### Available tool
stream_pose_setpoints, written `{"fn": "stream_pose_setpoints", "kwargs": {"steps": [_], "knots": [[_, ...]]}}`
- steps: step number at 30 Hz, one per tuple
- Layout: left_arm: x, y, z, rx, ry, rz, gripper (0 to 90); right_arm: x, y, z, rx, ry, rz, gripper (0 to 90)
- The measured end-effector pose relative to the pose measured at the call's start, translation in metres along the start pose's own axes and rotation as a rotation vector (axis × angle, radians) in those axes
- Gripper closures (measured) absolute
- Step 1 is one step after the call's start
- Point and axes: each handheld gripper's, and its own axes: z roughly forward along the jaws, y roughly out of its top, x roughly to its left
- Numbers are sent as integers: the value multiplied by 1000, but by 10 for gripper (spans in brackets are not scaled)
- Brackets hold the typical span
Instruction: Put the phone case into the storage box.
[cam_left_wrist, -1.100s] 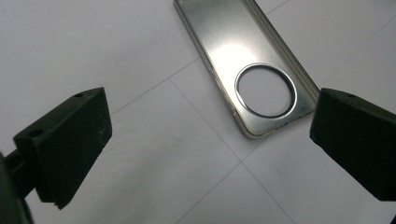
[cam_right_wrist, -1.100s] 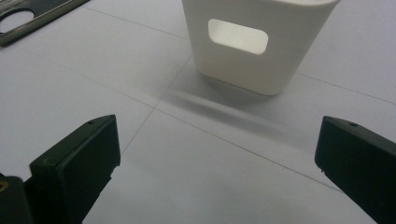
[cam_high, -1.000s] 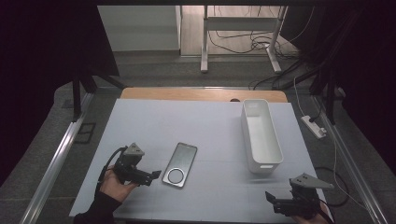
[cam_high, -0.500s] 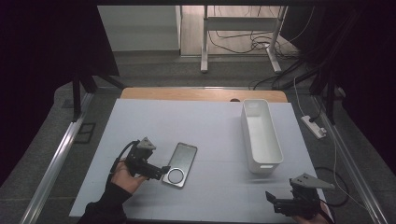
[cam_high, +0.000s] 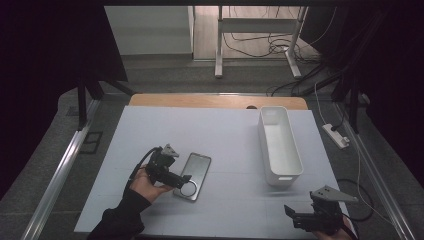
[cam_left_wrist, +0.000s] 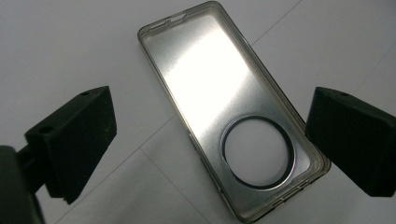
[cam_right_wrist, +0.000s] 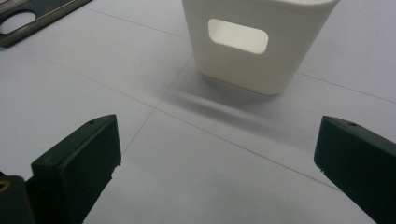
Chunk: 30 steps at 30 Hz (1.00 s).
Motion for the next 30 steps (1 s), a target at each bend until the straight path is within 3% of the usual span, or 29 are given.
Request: {"fn": "stream_pose_setpoints", "kwargs": {"steps": [4, 7, 9, 11, 12, 17, 27, 30], "knots": [[0, 1, 1, -10, -7, -5, 173, 0, 0, 0, 2, 1, -1, 10], [1, 3, 0, -13, -5, -27, 374, 0, 0, 0, 5, -2, 0, 12], [3, 3, 1, -18, -36, -37, 512, 0, 0, 0, 6, -2, 0, 13], [4, 3, 1, -13, -34, -43, 541, 0, 0, 0, 4, -1, 0, 13], [4, 3, 1, -20, -37, -49, 632, 0, 0, 1, 5, -1, 0, 13], [4, 2, -1, -28, -54, -41, 865, 0, 0, 1, 7, -4, 2, 15], [1, 1, 4, 1, -82, 1, 892, 0, 0, 1, 11, -2, 0, 16], [1, -2, 8, 12, -66, 8, 892, 0, 0, 1, 11, -2, -1, 16]]}}
